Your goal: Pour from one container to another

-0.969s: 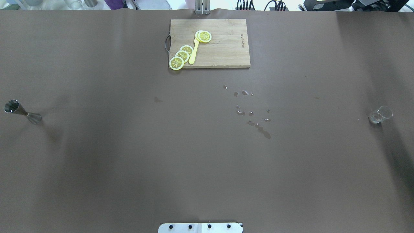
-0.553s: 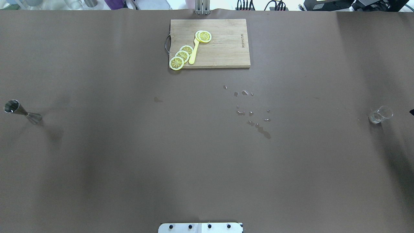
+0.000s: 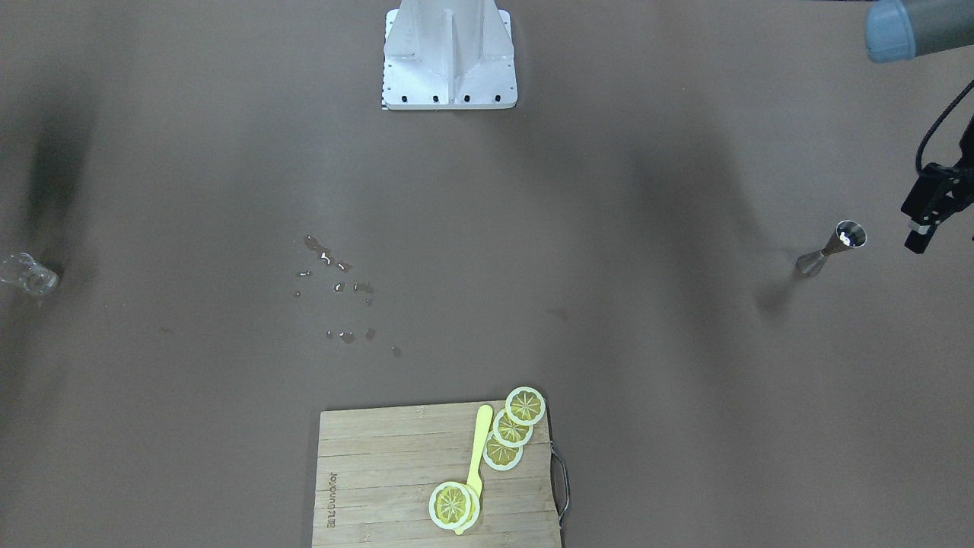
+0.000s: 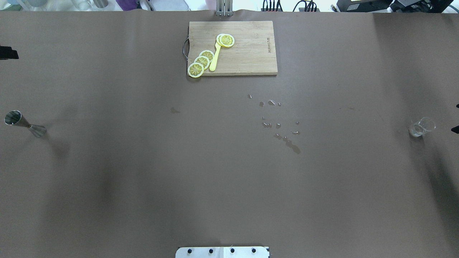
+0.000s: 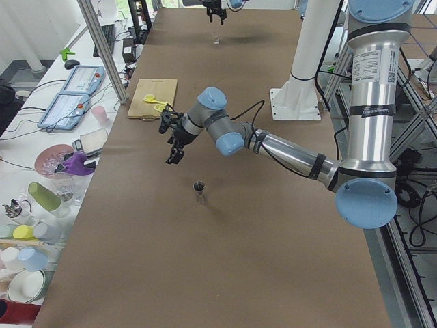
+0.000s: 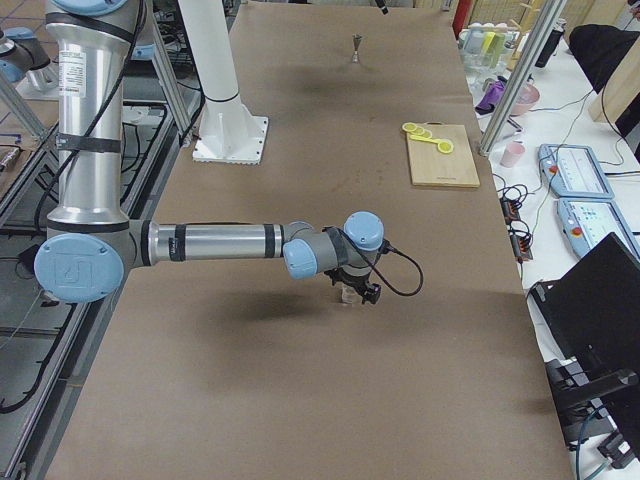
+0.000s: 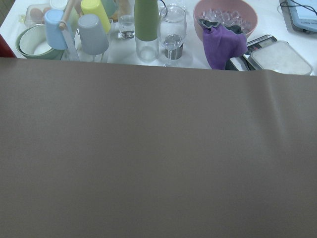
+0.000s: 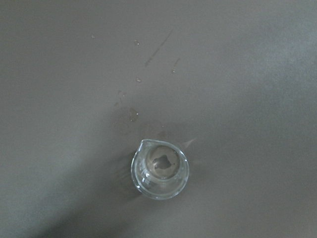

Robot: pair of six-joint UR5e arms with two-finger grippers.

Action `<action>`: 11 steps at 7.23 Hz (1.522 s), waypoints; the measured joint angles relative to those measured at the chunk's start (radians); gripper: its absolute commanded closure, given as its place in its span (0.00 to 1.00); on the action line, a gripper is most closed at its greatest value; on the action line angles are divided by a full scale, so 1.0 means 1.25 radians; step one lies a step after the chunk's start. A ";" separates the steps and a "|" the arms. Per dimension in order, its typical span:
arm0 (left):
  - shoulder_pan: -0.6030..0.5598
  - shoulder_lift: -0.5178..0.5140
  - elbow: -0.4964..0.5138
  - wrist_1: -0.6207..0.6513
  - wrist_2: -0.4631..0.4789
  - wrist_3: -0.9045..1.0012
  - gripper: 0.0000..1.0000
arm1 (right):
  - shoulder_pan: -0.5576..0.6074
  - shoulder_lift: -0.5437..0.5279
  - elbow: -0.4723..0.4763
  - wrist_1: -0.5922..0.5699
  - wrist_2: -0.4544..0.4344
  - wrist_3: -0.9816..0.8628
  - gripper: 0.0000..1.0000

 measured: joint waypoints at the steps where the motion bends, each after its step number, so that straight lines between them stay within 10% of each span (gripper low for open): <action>1: 0.068 0.043 -0.002 -0.069 0.104 -0.045 0.02 | 0.000 -0.007 -0.011 0.043 0.003 -0.021 0.00; 6: 0.336 0.226 0.052 -0.412 0.582 -0.128 0.02 | -0.003 -0.007 -0.226 0.373 0.121 -0.015 0.00; 11: 0.566 0.236 0.160 -0.552 0.972 -0.192 0.02 | -0.003 0.019 -0.276 0.575 0.179 0.188 0.00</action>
